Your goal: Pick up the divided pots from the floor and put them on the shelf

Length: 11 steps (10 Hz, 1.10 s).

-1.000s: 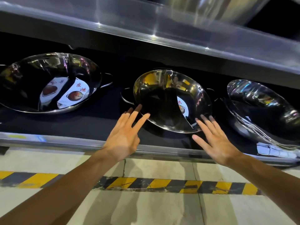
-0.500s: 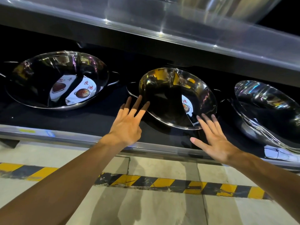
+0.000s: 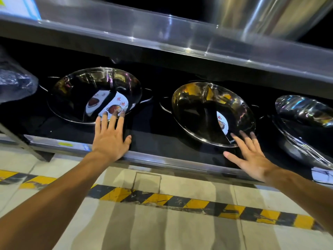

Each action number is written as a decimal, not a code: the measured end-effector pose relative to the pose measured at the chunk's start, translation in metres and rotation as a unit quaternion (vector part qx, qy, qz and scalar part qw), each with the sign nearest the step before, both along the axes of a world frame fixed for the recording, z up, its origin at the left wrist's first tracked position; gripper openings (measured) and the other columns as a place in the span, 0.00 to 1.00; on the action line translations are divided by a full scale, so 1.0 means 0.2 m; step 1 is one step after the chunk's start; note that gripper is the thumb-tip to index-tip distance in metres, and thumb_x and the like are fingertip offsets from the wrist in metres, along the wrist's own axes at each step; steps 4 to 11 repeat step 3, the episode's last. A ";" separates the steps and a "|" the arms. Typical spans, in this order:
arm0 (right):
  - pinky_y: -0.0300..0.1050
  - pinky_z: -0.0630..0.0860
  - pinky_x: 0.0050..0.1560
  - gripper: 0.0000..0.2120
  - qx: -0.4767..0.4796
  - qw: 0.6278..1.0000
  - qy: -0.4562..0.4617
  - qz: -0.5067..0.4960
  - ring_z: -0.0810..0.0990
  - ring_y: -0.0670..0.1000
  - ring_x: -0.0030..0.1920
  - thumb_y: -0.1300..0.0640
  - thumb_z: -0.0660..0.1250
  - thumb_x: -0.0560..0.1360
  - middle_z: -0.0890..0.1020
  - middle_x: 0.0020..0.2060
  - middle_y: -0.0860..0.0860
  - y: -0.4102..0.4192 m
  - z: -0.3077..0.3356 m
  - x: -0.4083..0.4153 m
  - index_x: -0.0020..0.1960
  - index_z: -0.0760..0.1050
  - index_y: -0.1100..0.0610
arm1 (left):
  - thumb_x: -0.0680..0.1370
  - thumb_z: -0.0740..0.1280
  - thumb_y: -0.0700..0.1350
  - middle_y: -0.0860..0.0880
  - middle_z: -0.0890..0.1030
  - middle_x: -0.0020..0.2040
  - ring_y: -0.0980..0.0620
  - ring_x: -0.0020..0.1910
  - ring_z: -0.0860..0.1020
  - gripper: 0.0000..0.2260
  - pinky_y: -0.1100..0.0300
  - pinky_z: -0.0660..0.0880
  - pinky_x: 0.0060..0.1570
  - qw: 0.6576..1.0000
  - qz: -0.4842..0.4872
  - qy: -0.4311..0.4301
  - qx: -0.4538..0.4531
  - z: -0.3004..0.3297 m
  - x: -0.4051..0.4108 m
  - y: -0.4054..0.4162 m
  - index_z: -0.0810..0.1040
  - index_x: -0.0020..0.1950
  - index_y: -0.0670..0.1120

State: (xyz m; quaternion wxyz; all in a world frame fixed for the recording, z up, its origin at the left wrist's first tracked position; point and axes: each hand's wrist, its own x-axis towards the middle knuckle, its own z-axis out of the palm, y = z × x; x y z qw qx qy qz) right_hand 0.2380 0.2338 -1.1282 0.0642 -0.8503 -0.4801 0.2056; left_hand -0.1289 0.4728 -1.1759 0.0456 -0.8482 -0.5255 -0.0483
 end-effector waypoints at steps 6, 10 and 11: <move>0.56 0.33 0.79 0.43 -0.004 0.994 -0.108 0.013 0.31 0.48 0.80 0.24 0.43 0.72 0.44 0.83 0.45 0.03 0.05 -0.06 0.82 0.45 0.41 | 0.80 0.55 0.60 0.42 0.51 0.81 0.39 0.80 0.45 0.35 0.42 0.43 0.77 1.000 -0.015 0.001 -0.013 0.06 -0.06 -0.03 0.45 0.81 0.46; 0.56 0.33 0.79 0.43 -0.004 0.994 -0.108 0.013 0.31 0.48 0.80 0.24 0.43 0.72 0.44 0.83 0.45 0.03 0.05 -0.06 0.82 0.45 0.41 | 0.80 0.55 0.60 0.42 0.51 0.81 0.39 0.80 0.45 0.35 0.42 0.43 0.77 1.000 -0.015 0.001 -0.013 0.06 -0.06 -0.03 0.45 0.81 0.46; 0.56 0.33 0.79 0.43 -0.004 0.994 -0.108 0.013 0.31 0.48 0.80 0.24 0.43 0.72 0.44 0.83 0.45 0.03 0.05 -0.06 0.82 0.45 0.41 | 0.80 0.55 0.60 0.42 0.51 0.81 0.39 0.80 0.45 0.35 0.42 0.43 0.77 1.000 -0.015 0.001 -0.013 0.06 -0.06 -0.03 0.45 0.81 0.46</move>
